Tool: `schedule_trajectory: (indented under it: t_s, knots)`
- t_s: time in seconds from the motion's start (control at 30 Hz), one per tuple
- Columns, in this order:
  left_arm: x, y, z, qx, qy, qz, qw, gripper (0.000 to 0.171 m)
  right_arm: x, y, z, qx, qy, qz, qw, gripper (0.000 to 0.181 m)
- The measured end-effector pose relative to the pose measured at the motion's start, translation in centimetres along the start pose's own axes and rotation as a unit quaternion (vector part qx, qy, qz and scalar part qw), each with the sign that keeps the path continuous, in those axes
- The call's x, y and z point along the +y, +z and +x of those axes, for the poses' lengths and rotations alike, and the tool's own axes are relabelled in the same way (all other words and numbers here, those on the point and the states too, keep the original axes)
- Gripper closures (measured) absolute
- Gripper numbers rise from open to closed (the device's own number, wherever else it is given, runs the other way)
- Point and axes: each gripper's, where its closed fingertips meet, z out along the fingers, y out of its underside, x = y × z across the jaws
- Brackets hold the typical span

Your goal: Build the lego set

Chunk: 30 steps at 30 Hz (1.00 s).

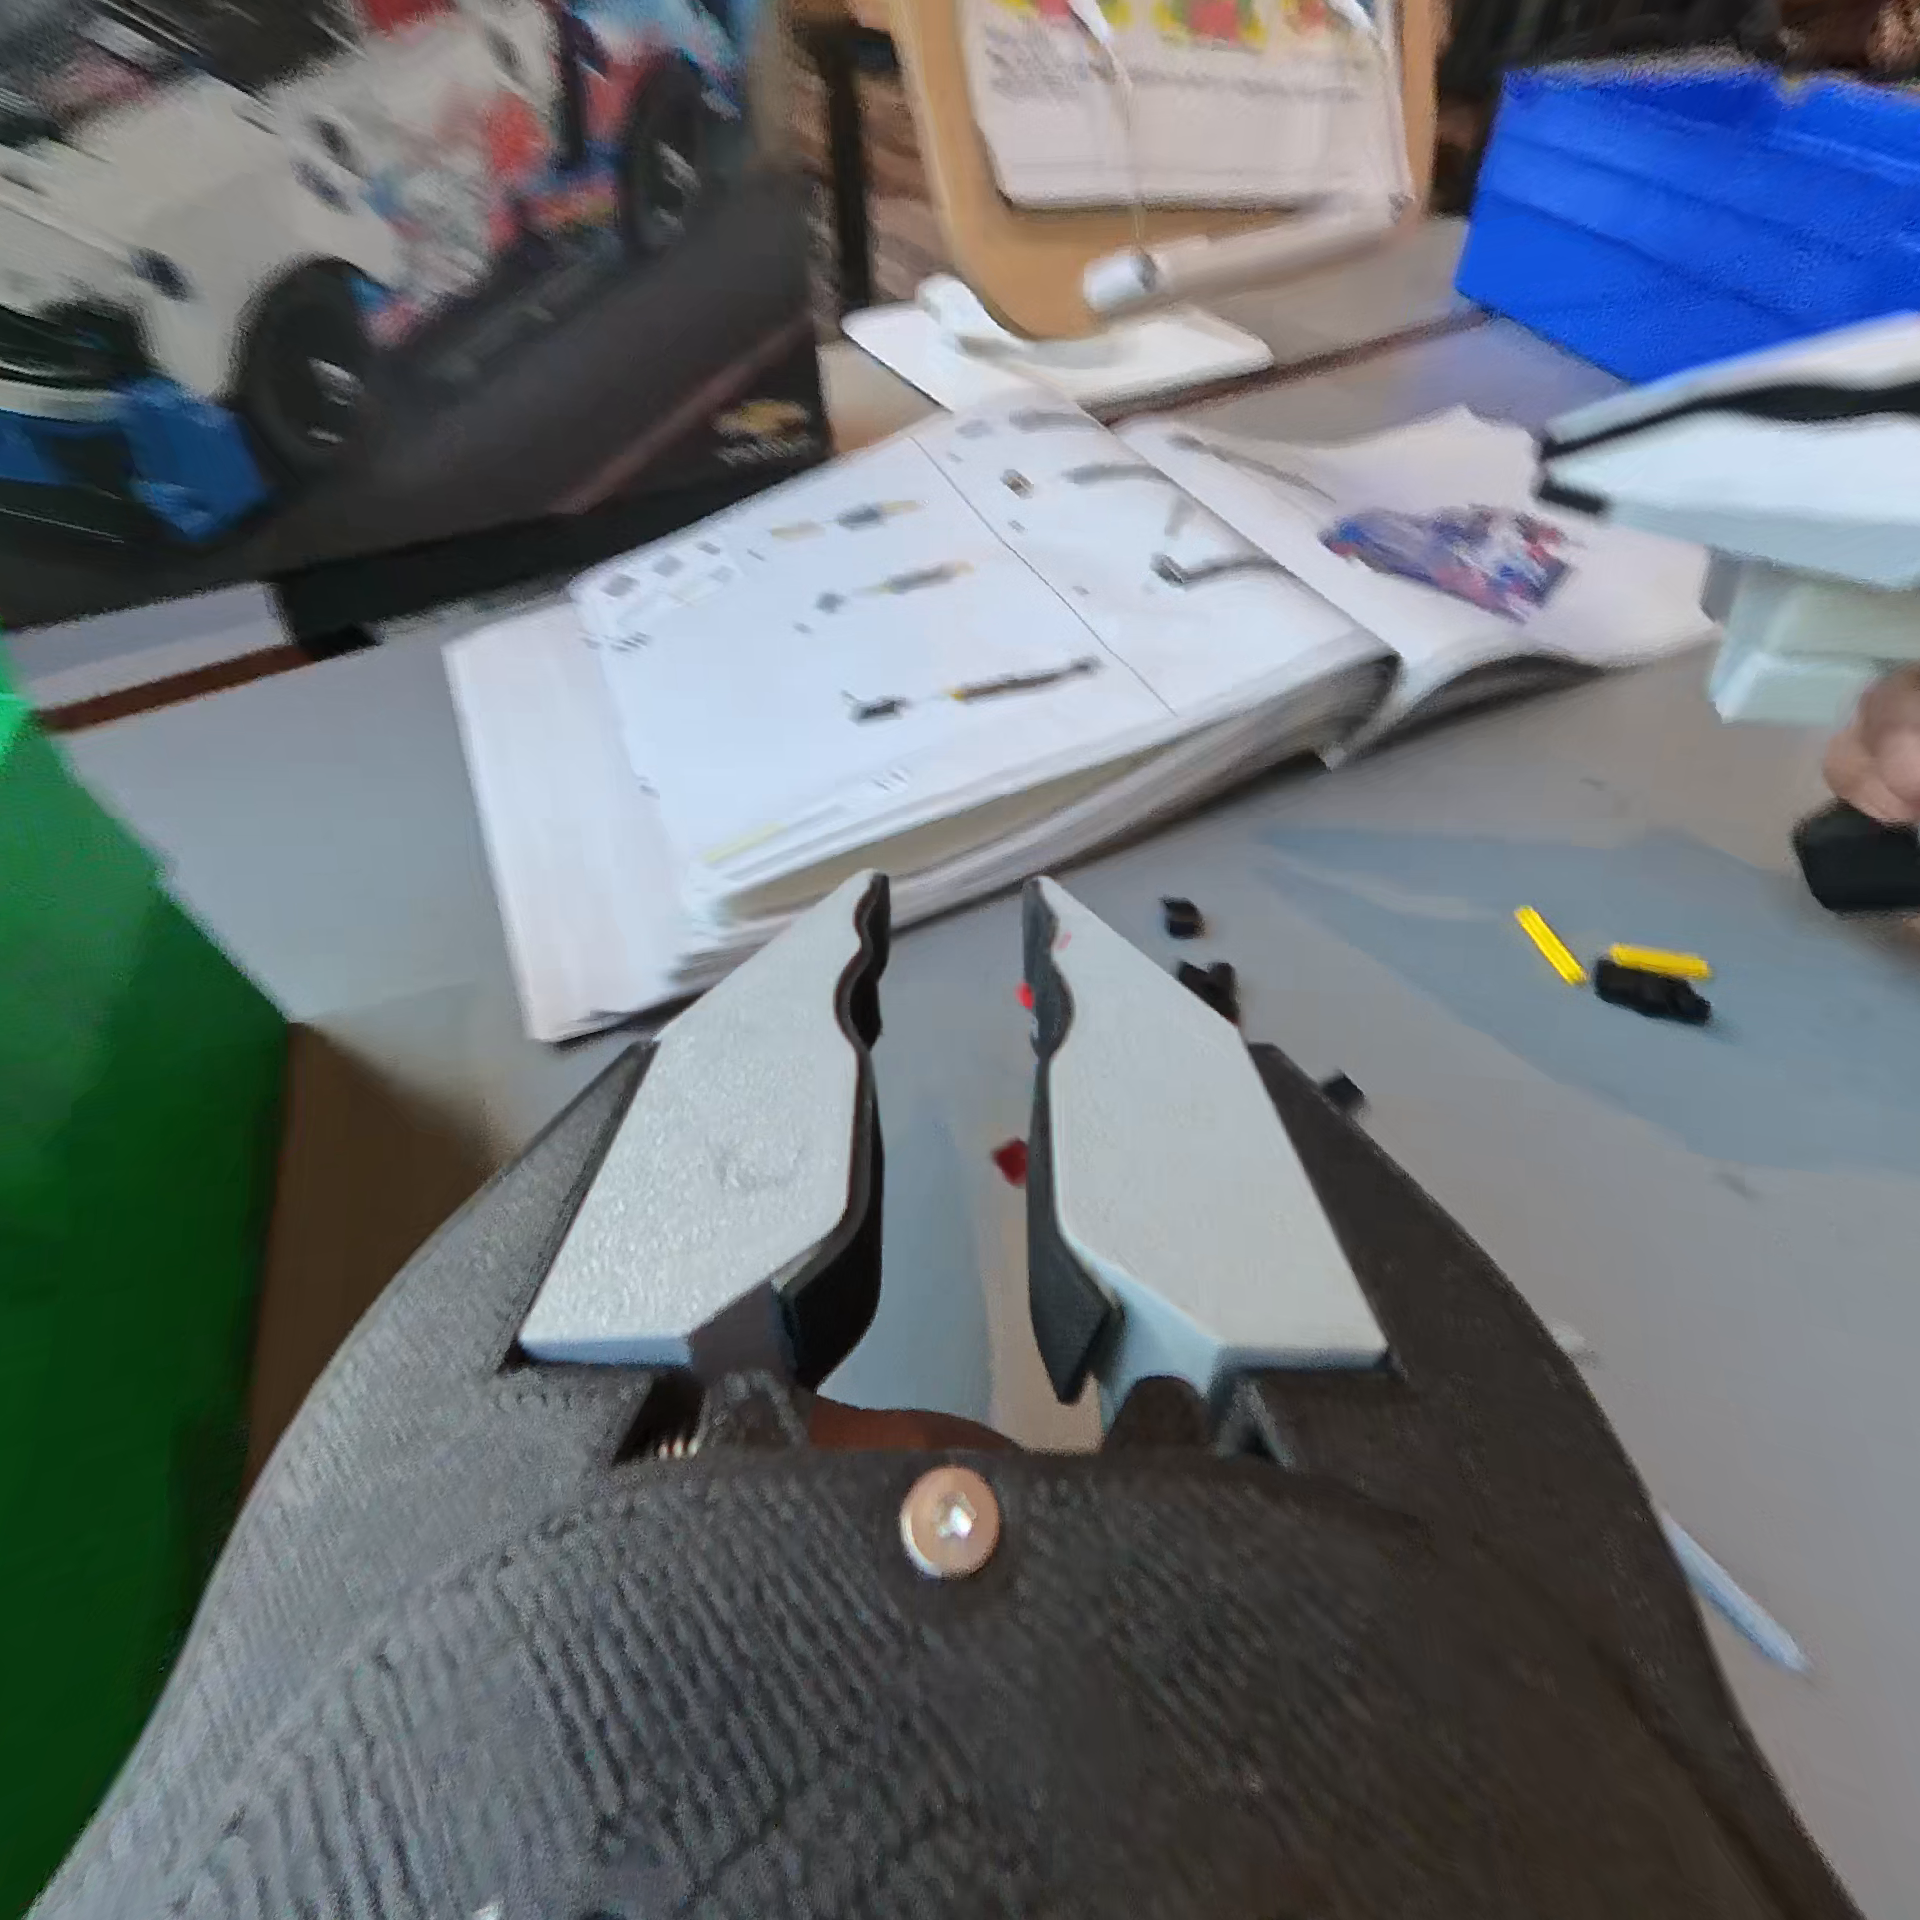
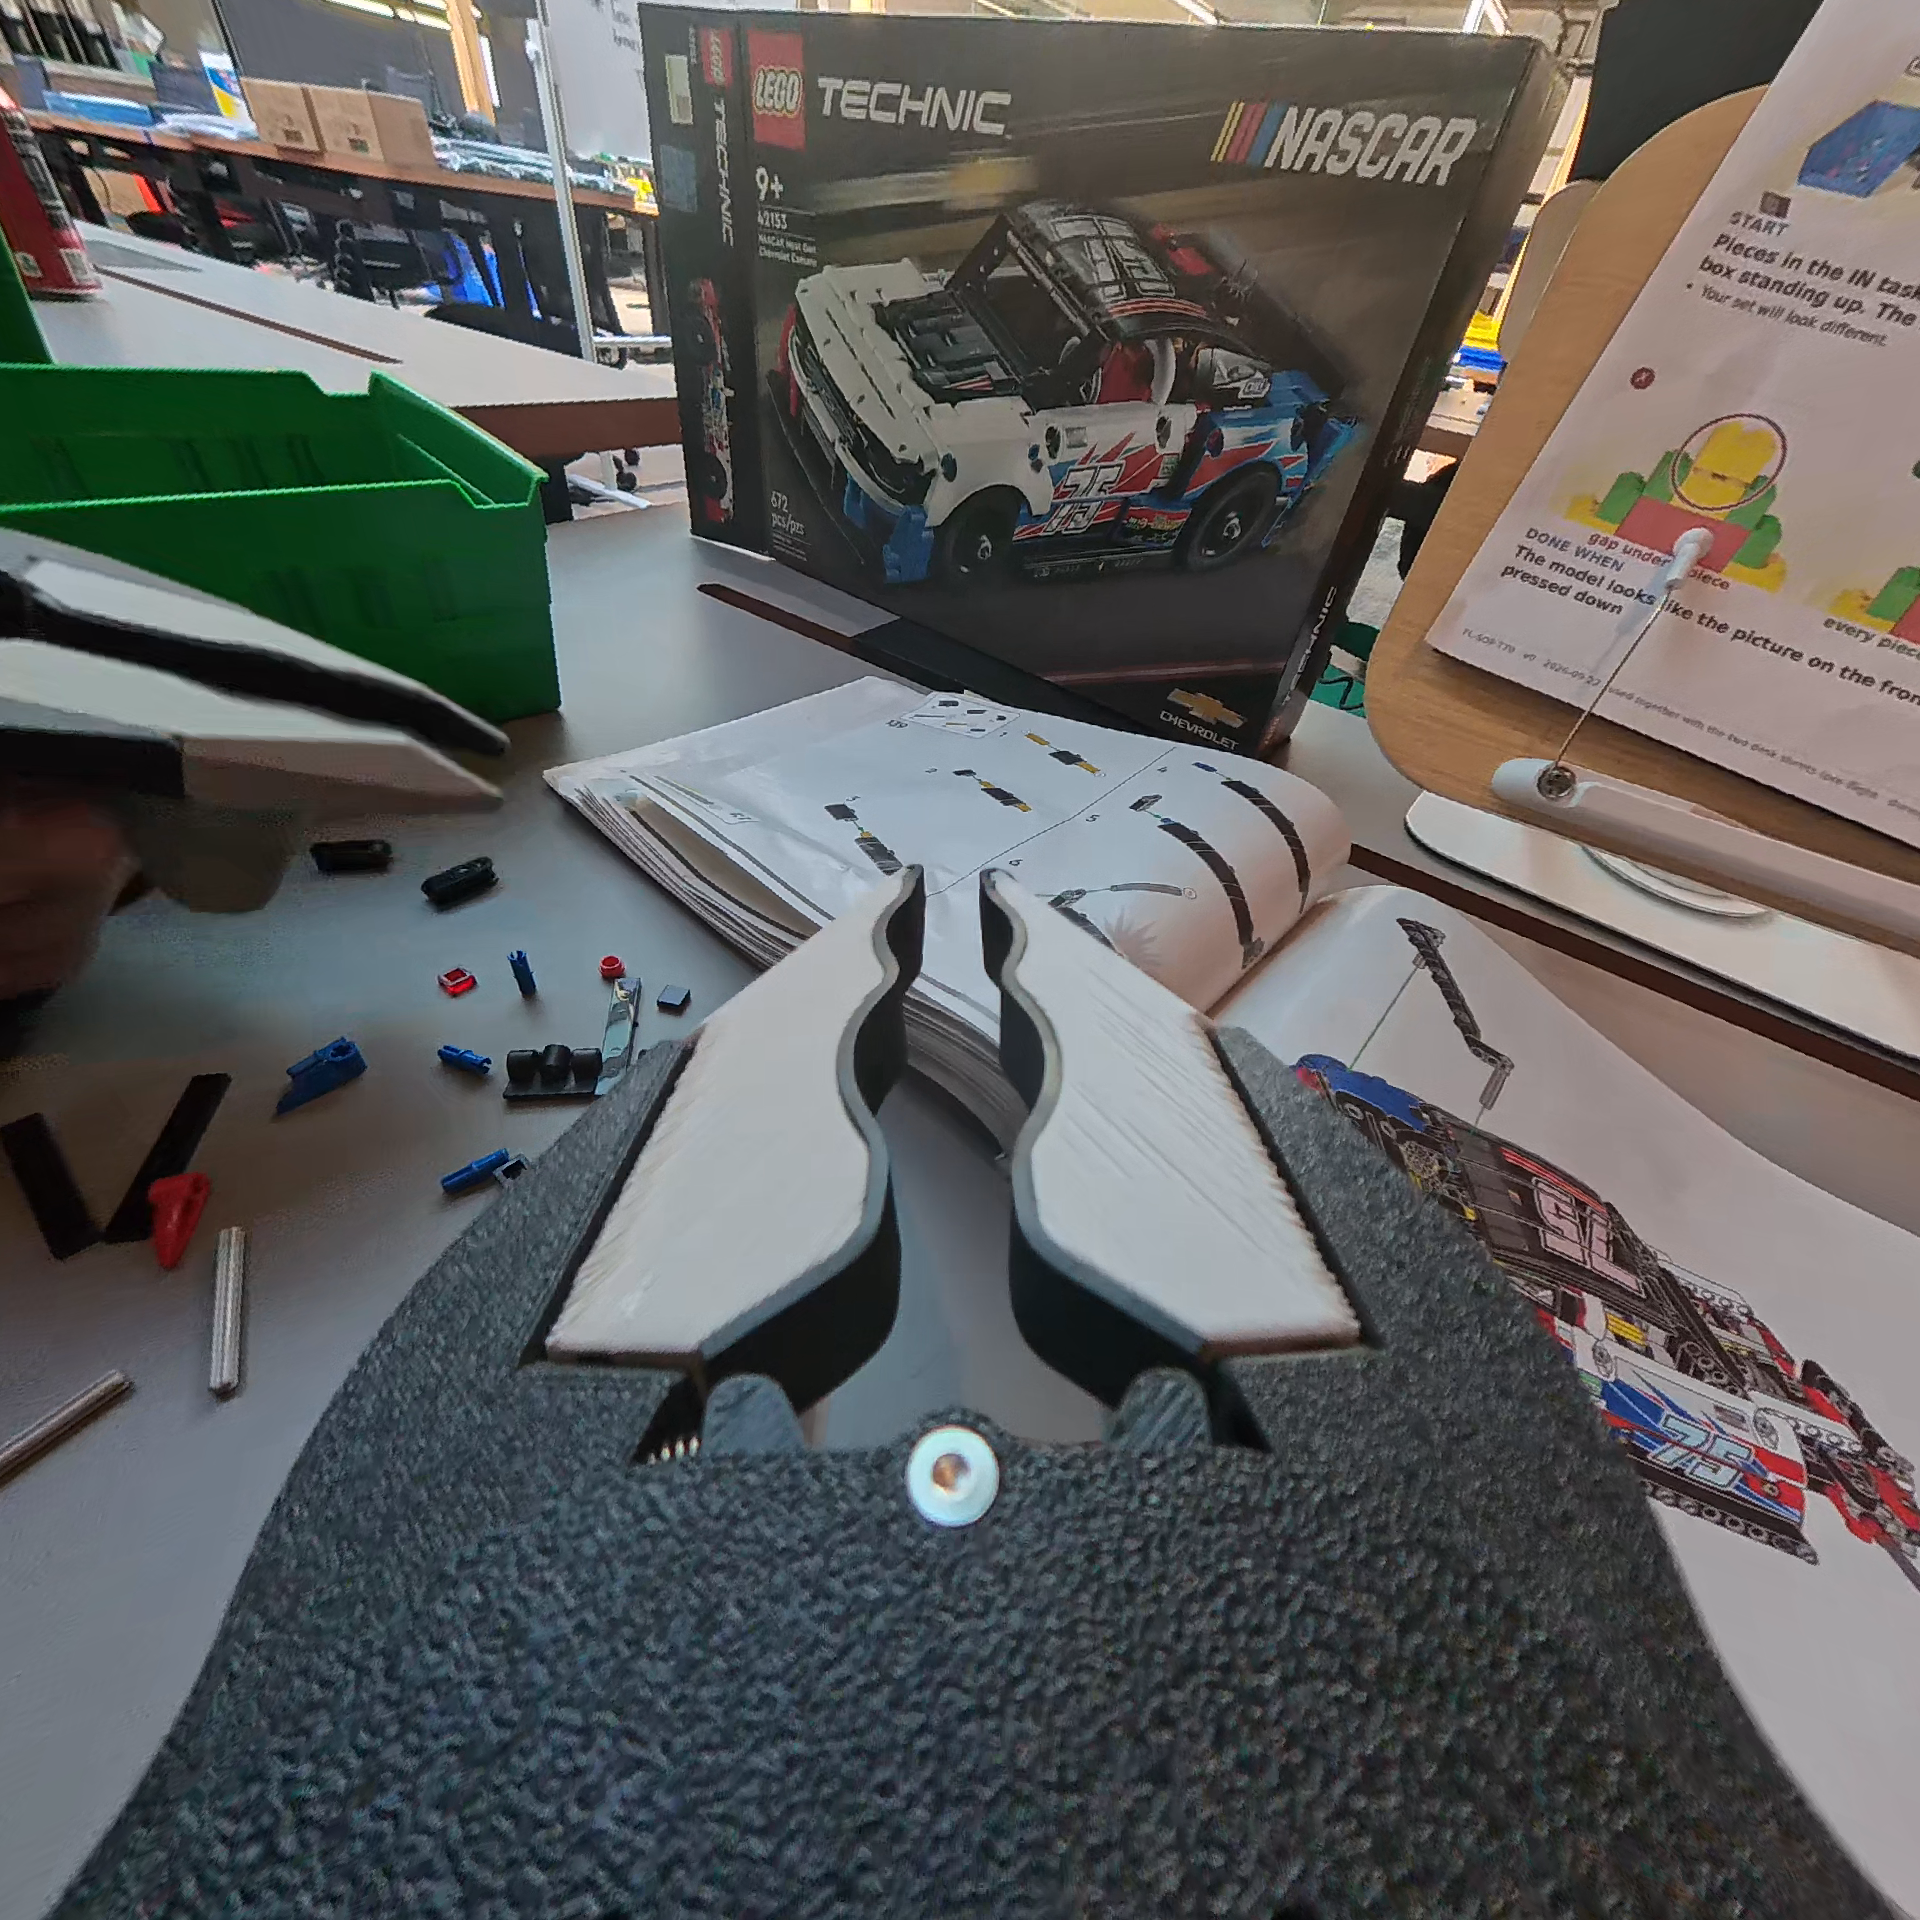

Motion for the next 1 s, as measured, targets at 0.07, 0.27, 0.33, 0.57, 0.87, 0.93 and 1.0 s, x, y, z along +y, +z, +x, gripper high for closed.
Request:
schedule_trajectory:
  t_s: [0.07, 0.27, 0.33, 0.57, 0.87, 0.93, 1.0]
  knots:
    - [-1.7, -1.0, -1.9, -0.034, -0.033, 0.050, 0.998, 0.154, 0.1, 0.0, -0.1, -0.003, 0.001, -0.004, 1.000, 0.172]
    - [-1.9, -1.2, -4.6, -0.066, -0.128, 0.057, 0.988, 0.154, 2.1, 0.8, -1.1, -0.043, 0.004, -0.060, 0.997, 0.172]
    - [-1.8, -1.2, -4.4, -0.056, -0.129, 0.047, 0.989, 0.151, 3.0, 1.1, -2.4, -0.080, 0.008, -0.088, 0.993, 0.171]
    - [-0.9, -0.7, -3.5, -0.028, -0.090, 0.012, 0.996, 0.148, 4.7, 2.0, -9.6, -0.211, -0.011, -0.182, 0.960, 0.164]
    - [-0.8, -1.1, -7.6, -0.141, -0.141, 0.024, 0.980, 0.134, 7.5, 3.7, -12.0, -0.245, -0.141, -0.275, 0.919, 0.159]
    - [-0.9, -1.2, -7.8, -0.146, -0.145, 0.024, 0.978, 0.134, 7.6, 4.0, -12.4, -0.261, -0.154, -0.289, 0.908, 0.159]
    - [-1.0, -1.3, -7.8, -0.142, -0.149, 0.029, 0.978, 0.134, 8.1, 4.3, -12.4, -0.269, -0.170, -0.310, 0.896, 0.159]
